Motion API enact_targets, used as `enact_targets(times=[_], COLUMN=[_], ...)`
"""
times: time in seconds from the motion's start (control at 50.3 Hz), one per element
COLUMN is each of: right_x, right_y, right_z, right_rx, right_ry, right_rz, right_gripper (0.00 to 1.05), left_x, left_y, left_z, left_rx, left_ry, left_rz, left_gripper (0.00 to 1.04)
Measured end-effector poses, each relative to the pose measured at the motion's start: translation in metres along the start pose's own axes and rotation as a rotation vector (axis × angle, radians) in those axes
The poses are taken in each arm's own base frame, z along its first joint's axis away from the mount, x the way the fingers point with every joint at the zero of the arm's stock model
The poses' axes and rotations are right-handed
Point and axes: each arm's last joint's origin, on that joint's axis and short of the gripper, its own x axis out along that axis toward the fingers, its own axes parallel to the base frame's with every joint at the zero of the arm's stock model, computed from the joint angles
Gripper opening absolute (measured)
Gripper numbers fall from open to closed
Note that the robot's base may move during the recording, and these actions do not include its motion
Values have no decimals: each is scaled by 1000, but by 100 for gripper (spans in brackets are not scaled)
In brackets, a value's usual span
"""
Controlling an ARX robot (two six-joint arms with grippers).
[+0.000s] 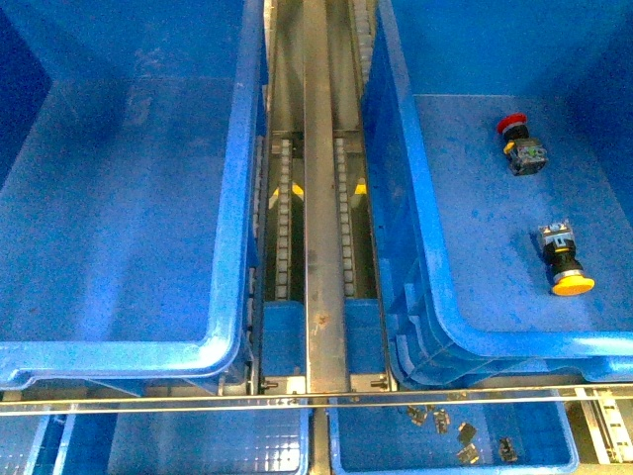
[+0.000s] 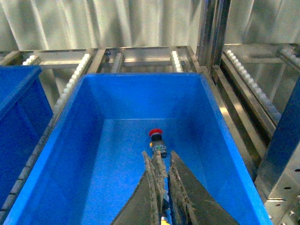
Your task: Pick red and yellow buttons and place in box
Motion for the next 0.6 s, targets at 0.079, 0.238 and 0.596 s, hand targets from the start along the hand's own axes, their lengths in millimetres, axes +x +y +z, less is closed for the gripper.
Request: enact_targets(times=[0.079, 0.238, 0.596], right_x=[-2, -6, -20], right_y=[0, 0, 0], right_z=[0, 0, -3], right_rx=[0, 0, 0], right_ry=[0, 0, 6], right_rz=[0, 0, 1], right_gripper=[4, 4, 4], left_x=[0, 0, 0], left_y=[0, 0, 0], left_z=[0, 0, 0], left_rx=[0, 0, 0], left_ry=[0, 0, 0], left_rz=[0, 0, 0], left_gripper=[97, 97, 97])
